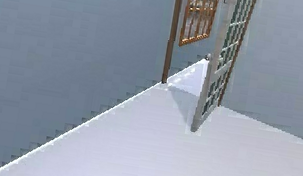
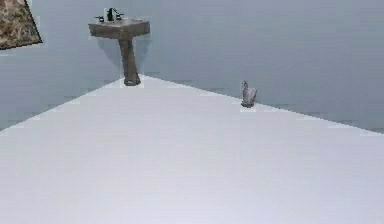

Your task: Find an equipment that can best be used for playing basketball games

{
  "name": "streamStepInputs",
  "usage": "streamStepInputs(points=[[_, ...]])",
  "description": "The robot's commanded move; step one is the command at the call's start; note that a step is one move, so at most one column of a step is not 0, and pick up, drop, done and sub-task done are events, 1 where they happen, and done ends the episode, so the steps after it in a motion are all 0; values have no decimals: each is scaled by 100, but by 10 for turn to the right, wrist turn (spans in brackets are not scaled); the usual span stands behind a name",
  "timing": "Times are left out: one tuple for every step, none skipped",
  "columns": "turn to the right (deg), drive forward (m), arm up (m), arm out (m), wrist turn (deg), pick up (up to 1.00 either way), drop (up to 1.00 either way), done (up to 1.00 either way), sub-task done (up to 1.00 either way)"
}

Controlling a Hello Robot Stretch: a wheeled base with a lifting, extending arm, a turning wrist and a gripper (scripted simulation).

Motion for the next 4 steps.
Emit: streamStepInputs(points=[[0,100,0,0,0,0,0,0,0],[0,75,0,0,0,0,0,0,0],[-420,0,0,0,0,0,0,0,0],[0,5,0,0,0,0,0,0,0]])
